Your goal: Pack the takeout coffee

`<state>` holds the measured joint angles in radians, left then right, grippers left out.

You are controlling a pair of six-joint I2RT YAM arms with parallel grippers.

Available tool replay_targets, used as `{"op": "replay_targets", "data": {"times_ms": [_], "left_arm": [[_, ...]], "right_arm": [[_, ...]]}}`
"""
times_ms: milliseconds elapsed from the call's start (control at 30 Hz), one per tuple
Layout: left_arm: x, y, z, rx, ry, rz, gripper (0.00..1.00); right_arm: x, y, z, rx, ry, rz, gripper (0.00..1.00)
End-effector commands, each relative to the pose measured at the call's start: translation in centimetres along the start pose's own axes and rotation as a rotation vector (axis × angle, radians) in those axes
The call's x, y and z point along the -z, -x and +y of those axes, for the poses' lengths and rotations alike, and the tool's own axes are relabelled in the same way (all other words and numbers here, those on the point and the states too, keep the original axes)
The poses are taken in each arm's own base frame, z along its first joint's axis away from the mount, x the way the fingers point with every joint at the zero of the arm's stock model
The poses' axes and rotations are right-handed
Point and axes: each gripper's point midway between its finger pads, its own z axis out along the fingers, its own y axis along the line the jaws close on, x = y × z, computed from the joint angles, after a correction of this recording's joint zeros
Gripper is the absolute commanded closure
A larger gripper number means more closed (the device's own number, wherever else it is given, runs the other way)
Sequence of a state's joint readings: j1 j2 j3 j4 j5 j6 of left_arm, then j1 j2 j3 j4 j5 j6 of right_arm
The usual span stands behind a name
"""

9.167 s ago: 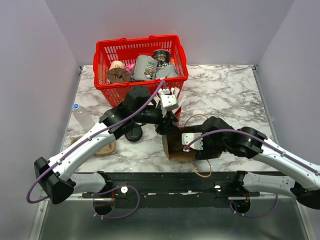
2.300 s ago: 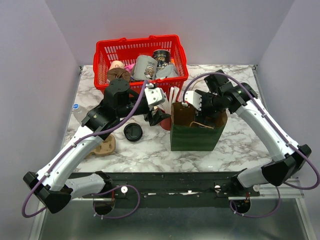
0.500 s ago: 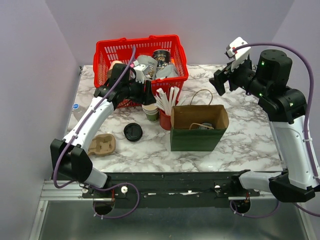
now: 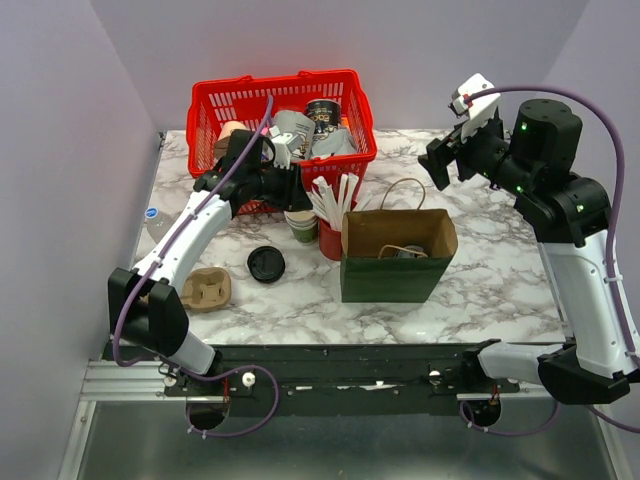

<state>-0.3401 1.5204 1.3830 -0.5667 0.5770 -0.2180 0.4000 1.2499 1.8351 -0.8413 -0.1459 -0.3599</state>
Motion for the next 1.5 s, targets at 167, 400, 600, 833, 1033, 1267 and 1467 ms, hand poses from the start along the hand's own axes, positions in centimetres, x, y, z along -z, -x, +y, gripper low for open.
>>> {"op": "replay_targets", "data": {"times_ms": [167, 400, 600, 833, 1033, 1267, 1467], "left_arm": [[-0.3, -0.7, -0.5, 0.043, -0.055, 0.016, 0.62], [-0.5, -0.8, -0.5, 0.042, -0.061, 0.020, 0.69], [-0.3, -0.5, -0.7, 0.038, -0.080, 0.009, 0.90], [2.1, 0.2, -1.4, 0.000, -0.085, -0.020, 1.00], [6.2, 1.6, -4.9, -0.139, -0.163, -0.112, 1.00], [11.0, 4.8, -9.4, -0.311, -0.221, -0.224, 1.00], [15.3, 6.6, -13.6, -0.451, -0.303, -0.315, 1.00]], "right_arm": [[-0.7, 0.0, -0.5, 0.013, -0.022, -0.006, 0.07], [-1.2, 0.2, -0.5, 0.013, -0.011, -0.009, 0.07], [-1.4, 0.2, -0.5, 0.014, -0.011, -0.007, 0.07], [-1.6, 0.2, -0.5, 0.015, -0.009, -0.006, 0.07], [-2.1, 0.5, -0.9, 0.019, -0.019, -0.007, 0.07], [-2.9, 0.5, -1.6, 0.034, -0.042, 0.005, 0.06], [-3.3, 1.1, -3.2, 0.062, -0.110, 0.009, 0.06]]}}
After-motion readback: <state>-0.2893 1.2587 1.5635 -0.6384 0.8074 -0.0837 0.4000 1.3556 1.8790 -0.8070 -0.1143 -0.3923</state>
